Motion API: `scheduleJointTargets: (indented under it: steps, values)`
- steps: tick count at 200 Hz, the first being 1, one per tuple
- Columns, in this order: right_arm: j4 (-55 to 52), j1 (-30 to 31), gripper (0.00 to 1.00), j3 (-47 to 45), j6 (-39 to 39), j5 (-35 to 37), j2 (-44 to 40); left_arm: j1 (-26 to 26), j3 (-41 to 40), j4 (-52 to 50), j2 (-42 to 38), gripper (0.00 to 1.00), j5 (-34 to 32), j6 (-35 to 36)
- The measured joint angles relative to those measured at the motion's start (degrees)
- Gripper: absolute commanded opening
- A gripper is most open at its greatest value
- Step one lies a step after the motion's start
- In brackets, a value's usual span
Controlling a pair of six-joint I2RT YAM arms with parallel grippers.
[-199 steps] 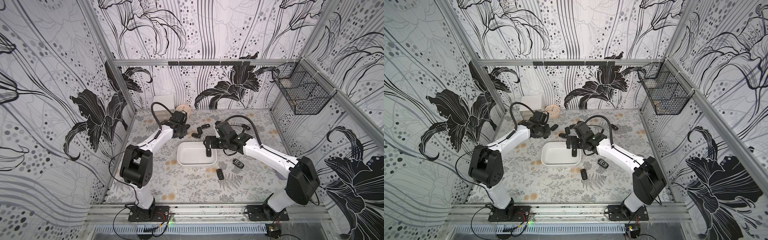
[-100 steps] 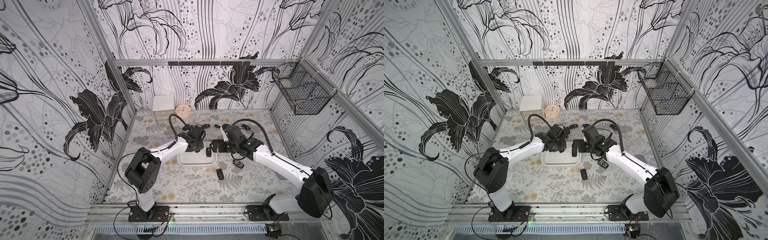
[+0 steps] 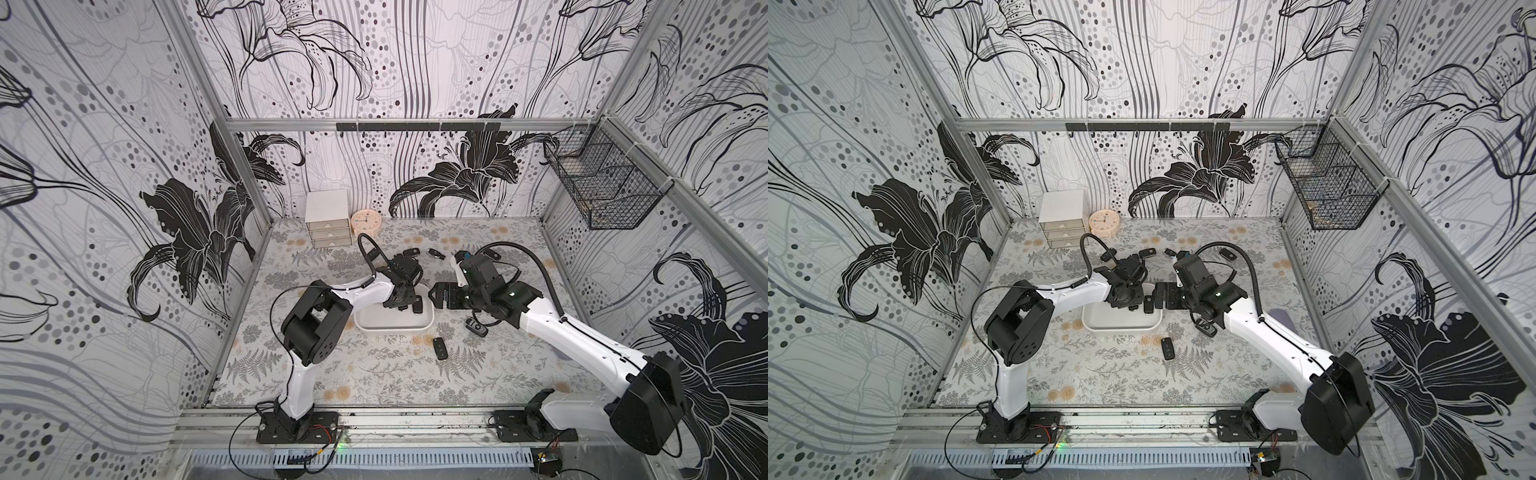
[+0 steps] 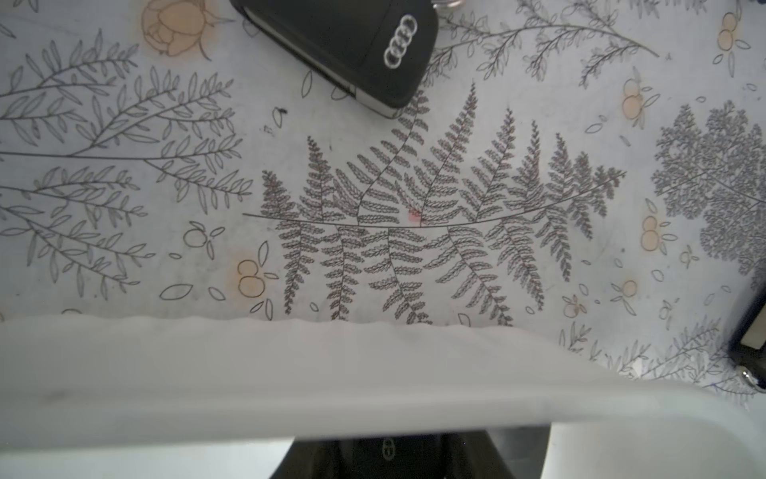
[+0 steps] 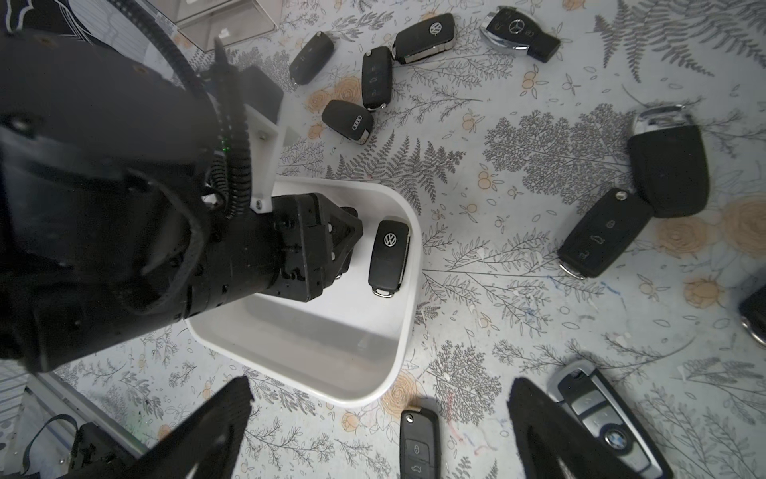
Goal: Place the car key into the storage box
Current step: Place the car key in the storage box.
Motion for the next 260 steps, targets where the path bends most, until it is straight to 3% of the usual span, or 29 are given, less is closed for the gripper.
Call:
scheduleJointTargets:
  steps: [45,180,260]
  values:
    - [-0.48,-0.15,1.00,-0.04,0.00,0.70,-0.57,-0.55,0.61,0.39,1.01,0.21,0.61,0.33]
    - [-1.01,-0.42,1.00,-1.51,0.04,1.14,-0.61,-0.59,1.20,0.35,1.46,0.44,1.22,0.92]
    - [-0.98,-0.74,1.00,-1.66,0.07,1.14,-0.61,-0.59,1.20,0.28,1.42,0.44,1.36,0.92]
